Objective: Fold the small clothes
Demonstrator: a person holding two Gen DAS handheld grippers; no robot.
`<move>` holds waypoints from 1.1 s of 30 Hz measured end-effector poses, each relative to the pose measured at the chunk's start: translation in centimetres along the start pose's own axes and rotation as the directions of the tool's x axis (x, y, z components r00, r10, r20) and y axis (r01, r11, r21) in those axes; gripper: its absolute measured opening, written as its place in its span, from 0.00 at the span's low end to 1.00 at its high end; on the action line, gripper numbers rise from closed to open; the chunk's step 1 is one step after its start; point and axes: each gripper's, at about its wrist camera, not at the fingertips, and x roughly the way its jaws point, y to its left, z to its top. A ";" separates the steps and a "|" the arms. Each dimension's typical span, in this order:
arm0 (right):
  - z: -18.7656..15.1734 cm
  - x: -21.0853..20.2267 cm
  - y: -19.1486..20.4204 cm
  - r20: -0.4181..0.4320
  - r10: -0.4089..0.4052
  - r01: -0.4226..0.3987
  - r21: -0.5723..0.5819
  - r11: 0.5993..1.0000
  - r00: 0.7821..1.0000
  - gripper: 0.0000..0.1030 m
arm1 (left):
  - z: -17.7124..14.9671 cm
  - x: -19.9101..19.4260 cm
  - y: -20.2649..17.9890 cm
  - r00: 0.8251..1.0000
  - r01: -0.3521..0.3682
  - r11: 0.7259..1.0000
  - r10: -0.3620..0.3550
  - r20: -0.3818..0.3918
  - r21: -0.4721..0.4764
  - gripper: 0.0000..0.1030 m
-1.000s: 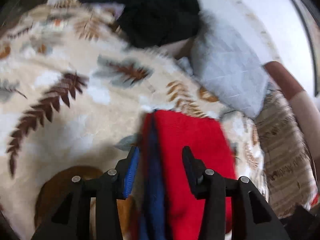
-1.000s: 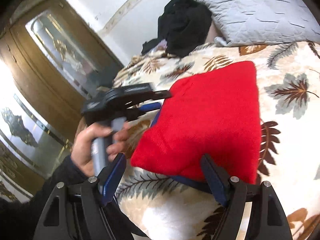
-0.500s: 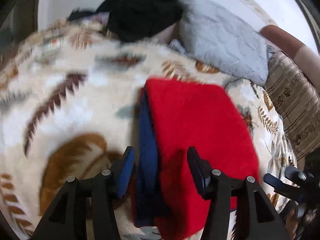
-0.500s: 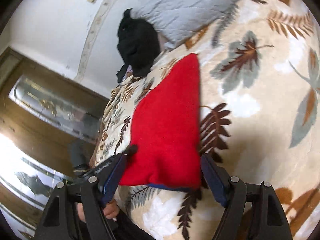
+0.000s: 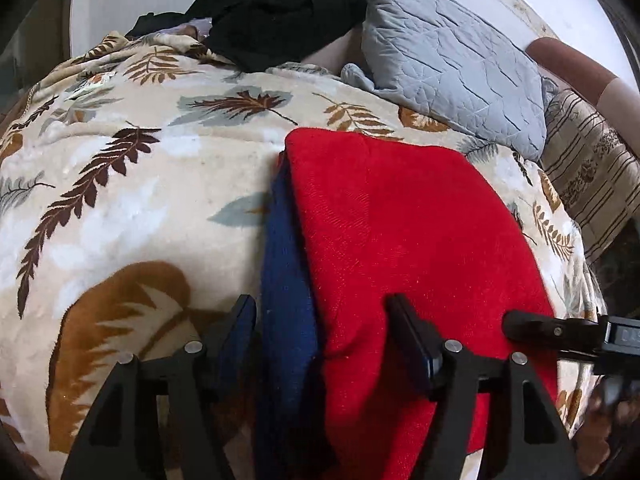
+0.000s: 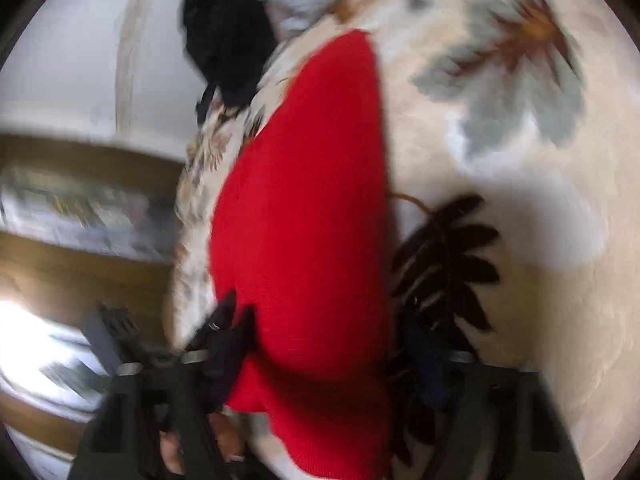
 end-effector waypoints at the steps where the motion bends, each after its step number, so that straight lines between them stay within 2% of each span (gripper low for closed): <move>1: 0.0 -0.3 0.7 0.009 -0.026 0.026 -0.026 0.999 1.000 0.46 | -0.3 -0.2 -0.2 1.000 0.001 1.000 -0.001 0.003 0.003 0.69; 4: -0.4 -0.7 2.3 0.040 -0.107 0.111 -0.106 0.988 0.993 0.44 | -0.3 0.1 -0.1 1.000 0.015 1.000 -0.015 0.001 0.004 0.69; 5: -0.4 -0.2 1.3 0.026 -0.110 0.112 -0.080 0.990 0.994 0.50 | -0.4 0.0 -0.2 1.000 0.019 1.000 -0.019 0.003 0.005 0.69; 6: -0.4 0.0 0.2 0.024 -0.086 0.087 -0.036 0.996 0.996 0.62 | -0.5 -0.2 -0.1 1.000 0.022 1.000 -0.022 0.005 0.004 0.70; 7: -0.3 -0.2 -0.4 0.028 -0.056 0.056 -0.003 0.998 0.998 0.65 | -0.4 -0.2 -0.1 1.000 0.026 1.000 -0.026 0.005 0.004 0.70; 9: 0.0 -1.1 -1.0 0.032 -0.013 0.011 0.042 0.999 0.999 0.68 | -0.5 -0.2 0.1 0.999 0.033 0.999 -0.033 0.007 0.003 0.71; 11: 0.9 -2.4 -0.7 0.082 0.009 -0.012 0.029 1.000 0.997 0.68 | -0.5 -0.1 0.2 0.999 0.041 0.999 -0.041 0.006 -0.005 0.71; 14: 2.8 -2.9 -1.1 0.123 0.055 -0.062 0.053 0.997 0.991 0.74 | -0.5 -0.1 0.3 0.999 0.049 0.999 -0.049 0.008 -0.003 0.71; 17: 5.2 -0.3 -1.8 0.068 0.061 -0.065 0.063 0.996 0.996 0.71 | -0.6 -0.1 0.3 0.999 0.053 0.999 -0.053 0.008 -0.004 0.71; 18: 5.6 0.9 -1.9 0.035 0.035 -0.036 0.045 0.998 0.999 0.48 | -0.6 -0.1 0.3 0.999 0.053 0.999 -0.053 0.007 -0.003 0.72; 19: 5.6 1.2 -1.6 0.029 0.012 -0.013 0.025 1.000 0.999 0.48 | -0.6 -0.2 0.4 0.998 0.057 0.998 -0.057 0.009 -0.005 0.72; 21: 4.6 0.0 1.5 0.089 -0.101 0.111 -0.118 0.987 0.991 0.42 | -0.6 -0.1 0.4 0.998 0.064 0.998 -0.064 0.009 -0.003 0.72; 23: 3.8 0.0 2.5 0.130 -0.161 0.181 -0.163 0.970 0.978 0.42 | -0.6 0.1 0.4 0.998 0.070 0.998 -0.070 0.005 -0.007 0.73; 24: 3.9 0.4 1.6 0.114 -0.168 0.183 -0.133 0.974 0.979 0.46 | -0.5 0.1 0.3 0.997 0.072 0.997 -0.072 0.004 -0.009 0.73; 25: 4.1 0.6 0.2 0.103 -0.141 0.148 -0.063 0.987 0.985 0.49 | -0.4 0.0 0.4 0.997 0.074 0.997 -0.074 0.001 -0.010 0.73; 26: 4.2 0.3 -0.4 0.104 -0.121 0.124 -0.024 0.992 0.987 0.60 | -0.2 -0.5 0.7 0.997 0.083 0.996 -0.083 -0.002 -0.023 0.73; 27: 4.1 0.0 -0.8 0.107 -0.098 0.098 0.008 0.995 0.989 0.64 | 0.0 -0.9 0.9 0.996 0.085 0.995 -0.085 -0.004 -0.043 0.71; 28: 3.8 -0.4 -0.7 0.111 -0.096 0.096 0.006 0.995 0.989 0.64 | 0.2 -1.7 1.4 0.995 0.097 0.992 -0.097 0.005 -0.078 0.71; 31: 2.5 -2.3 0.2 0.132 -0.092 0.098 -0.036 0.995 0.987 0.66 | 0.6 -4.5 2.7 0.974 0.224 0.962 -0.218 0.054 -0.155 0.71; 33: 1.3 -3.3 0.4 0.146 -0.068 0.073 -0.029 0.997 0.987 0.68 | 0.1 -5.0 3.0 0.965 0.262 0.950 -0.260 0.034 -0.169 0.71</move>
